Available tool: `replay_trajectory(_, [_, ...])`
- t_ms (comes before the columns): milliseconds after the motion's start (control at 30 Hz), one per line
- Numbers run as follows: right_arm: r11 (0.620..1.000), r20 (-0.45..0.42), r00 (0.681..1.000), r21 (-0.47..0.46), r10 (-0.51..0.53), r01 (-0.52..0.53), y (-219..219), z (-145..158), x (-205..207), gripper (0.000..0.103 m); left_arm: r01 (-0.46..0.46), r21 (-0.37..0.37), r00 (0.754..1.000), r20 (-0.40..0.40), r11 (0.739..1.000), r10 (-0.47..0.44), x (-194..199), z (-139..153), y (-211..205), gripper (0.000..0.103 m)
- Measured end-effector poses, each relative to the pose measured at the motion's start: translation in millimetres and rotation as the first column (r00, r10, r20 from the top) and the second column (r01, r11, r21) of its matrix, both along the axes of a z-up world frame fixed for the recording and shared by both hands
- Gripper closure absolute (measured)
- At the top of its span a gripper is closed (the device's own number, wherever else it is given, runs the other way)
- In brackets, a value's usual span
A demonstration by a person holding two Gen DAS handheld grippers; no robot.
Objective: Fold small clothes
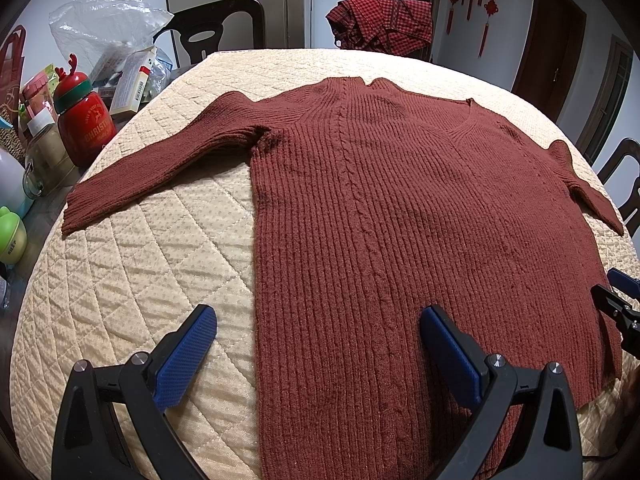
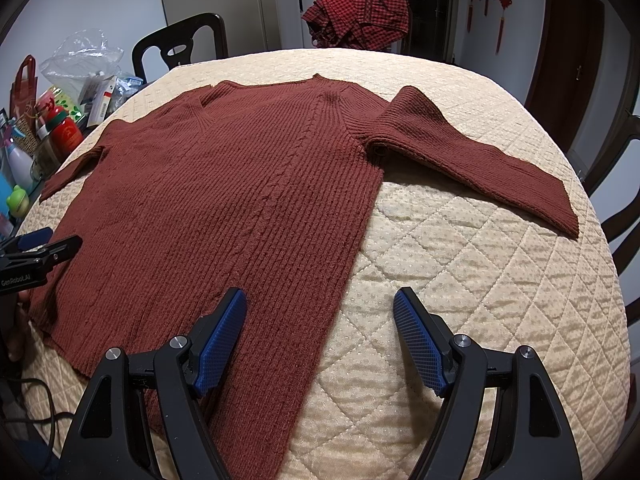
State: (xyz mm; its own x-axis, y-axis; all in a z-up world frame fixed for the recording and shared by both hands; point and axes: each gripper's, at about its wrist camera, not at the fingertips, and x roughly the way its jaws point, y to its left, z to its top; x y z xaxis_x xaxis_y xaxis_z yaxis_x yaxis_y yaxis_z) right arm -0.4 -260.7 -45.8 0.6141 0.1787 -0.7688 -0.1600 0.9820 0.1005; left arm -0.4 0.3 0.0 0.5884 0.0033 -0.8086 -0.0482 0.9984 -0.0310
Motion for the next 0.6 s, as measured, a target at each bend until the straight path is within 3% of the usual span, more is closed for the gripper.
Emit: replay_trajectory(600, [1.000, 0.000, 1.000, 0.000, 0.000, 0.000, -0.1, -0.1, 0.3, 0.026, 0.000, 0.005, 1.000, -0.001, 1.000, 0.000, -5.2, 2.1, 7.2, 0.000])
